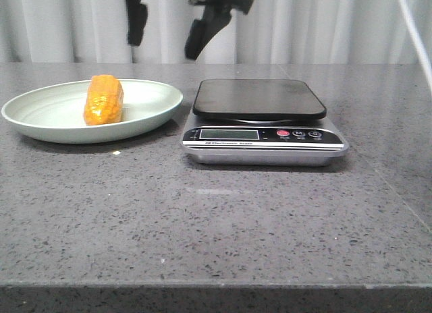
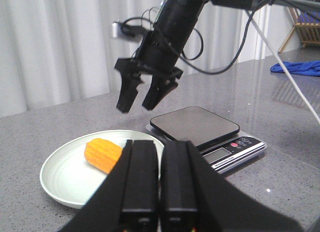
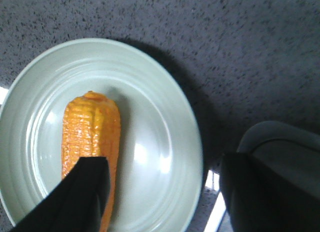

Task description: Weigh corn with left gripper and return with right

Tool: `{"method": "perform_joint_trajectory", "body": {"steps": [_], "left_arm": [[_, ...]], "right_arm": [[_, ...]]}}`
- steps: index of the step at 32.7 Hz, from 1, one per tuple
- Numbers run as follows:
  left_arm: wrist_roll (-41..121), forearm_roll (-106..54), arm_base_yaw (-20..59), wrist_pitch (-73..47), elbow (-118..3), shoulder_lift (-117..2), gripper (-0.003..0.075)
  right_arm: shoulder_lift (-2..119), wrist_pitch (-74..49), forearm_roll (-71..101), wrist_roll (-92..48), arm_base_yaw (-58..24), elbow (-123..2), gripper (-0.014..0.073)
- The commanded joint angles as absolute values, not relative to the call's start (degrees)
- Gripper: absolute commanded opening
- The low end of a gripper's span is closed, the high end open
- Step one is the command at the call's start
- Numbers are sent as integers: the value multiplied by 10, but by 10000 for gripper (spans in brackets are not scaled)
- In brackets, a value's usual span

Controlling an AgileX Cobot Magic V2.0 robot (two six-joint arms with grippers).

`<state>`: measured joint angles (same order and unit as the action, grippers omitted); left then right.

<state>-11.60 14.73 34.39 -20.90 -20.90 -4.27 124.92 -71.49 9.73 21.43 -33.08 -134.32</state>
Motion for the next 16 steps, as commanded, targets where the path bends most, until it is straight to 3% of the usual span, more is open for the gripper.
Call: {"method": "perform_joint_trajectory", "body": {"steps": [1,3,7,9,16], "left_arm": [[-117,149,349,-169,-223,-50,134],[-117,149,349,-169,-223,-50,134],[-117,149,349,-168,-223,-50,134],[-117,149,349,-168,-223,-50,134],[-117,149,349,-167,-223,-50,134]], "right_arm": [[1185,-770,122,157,-301,-1363,489],[1175,-770,136,131,-284,-1363,398],[1159,-770,211,77,-254,-1352,126],[1146,-770,232,56,-244,-1328,162],[1084,-732,220,0,-241,-1195,163]]}}
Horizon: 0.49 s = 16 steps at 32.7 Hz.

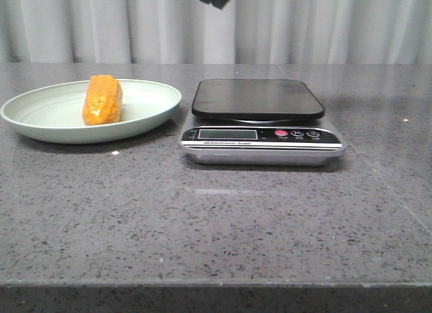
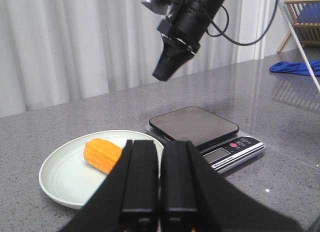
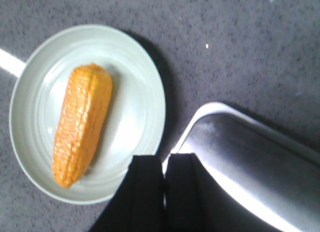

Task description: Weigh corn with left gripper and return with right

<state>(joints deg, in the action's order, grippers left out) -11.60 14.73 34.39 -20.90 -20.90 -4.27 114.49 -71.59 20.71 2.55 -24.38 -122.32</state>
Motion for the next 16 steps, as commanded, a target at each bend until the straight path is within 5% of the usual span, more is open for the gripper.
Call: {"method": "perform_joint_trajectory", "body": {"steps": [1,16], "left_arm": [[-117,149,349,-167,-223,-50,134],[-117,149,349,-167,-223,-50,134]], "right_arm": [[1069,-711,220,-9,-241,-1170,163],[796,-460,224,-115,-242,-739,163]]}}
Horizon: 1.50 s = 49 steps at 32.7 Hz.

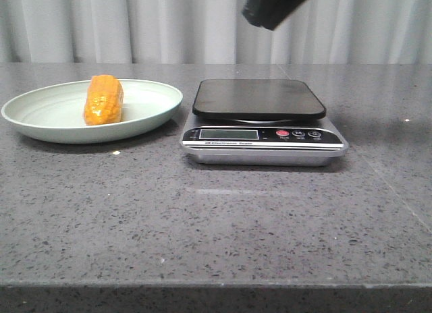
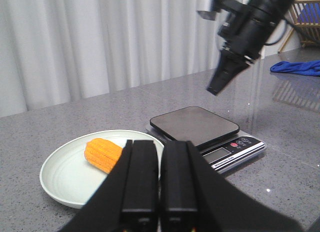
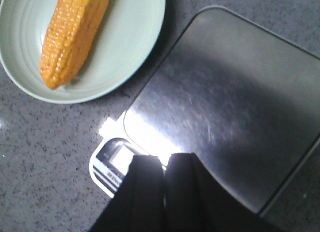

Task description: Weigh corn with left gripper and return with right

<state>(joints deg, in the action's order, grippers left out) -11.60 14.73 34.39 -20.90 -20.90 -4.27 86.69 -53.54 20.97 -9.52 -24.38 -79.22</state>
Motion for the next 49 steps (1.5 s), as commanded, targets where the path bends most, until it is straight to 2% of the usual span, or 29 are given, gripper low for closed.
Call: {"method": "perform_joint_trajectory", "body": {"steps": [1,10,25,31,37,49], "left_arm": [[-117,149,349,-167,-223,-50,134],[-117,149,349,-167,-223,-50,134],[-117,149,349,-168,-223,-50,134],[-117,149,349,-168,-223,-50,134],[-117,149,349,-166,-223,-50,134],[-117,148,349,-167,-223,-50,134]], "right_arm": [[772,-437,224,-115,-242,-704,163],[572,-298,223,-115,-242,-464,163],[156,-223,204,-115,-243,-244,162],[14,-150,198,-115,-243,-176,162],[-14,-100,193,-115,-243,-137,162],[-14,-110,193,-115,-243,-136,162]]}}
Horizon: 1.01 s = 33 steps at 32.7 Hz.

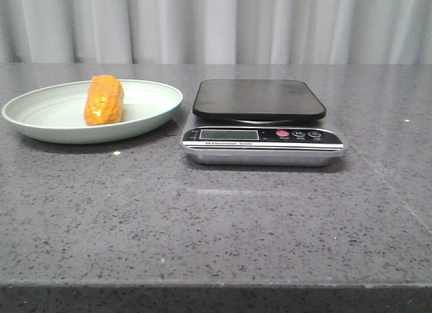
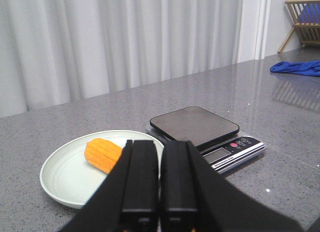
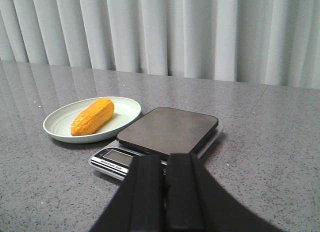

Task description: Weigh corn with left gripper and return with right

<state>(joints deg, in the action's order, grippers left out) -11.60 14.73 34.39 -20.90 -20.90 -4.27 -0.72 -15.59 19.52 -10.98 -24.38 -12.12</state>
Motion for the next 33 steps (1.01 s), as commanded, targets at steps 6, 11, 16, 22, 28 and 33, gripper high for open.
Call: {"method": "perform_joint_trajectory", "body": {"steps": [6,11,16,22,28,33], "left_arm": [[-117,148,349,-167,-223,-50,134],[-117,148,349,-167,-223,-50,134],[-117,145,349,-166,-216,-50,134],[-117,134,314,-165,-197,-50,134],[-117,99,192,-145,-155,-50,134],[-117,98,72,-37,-102,-50,134]], "right_arm": [[-14,-110,193,-115,-243,-136,162],[-14,-110,193,-115,-243,-136,162],[-14,-110,193,-115,-243,-136,162],[-14,-110,193,-115,-243,-136,162],[-14,-110,193,-115,-243,-136,162],[-14,-110,193,-115,-243,-136,162]]}}
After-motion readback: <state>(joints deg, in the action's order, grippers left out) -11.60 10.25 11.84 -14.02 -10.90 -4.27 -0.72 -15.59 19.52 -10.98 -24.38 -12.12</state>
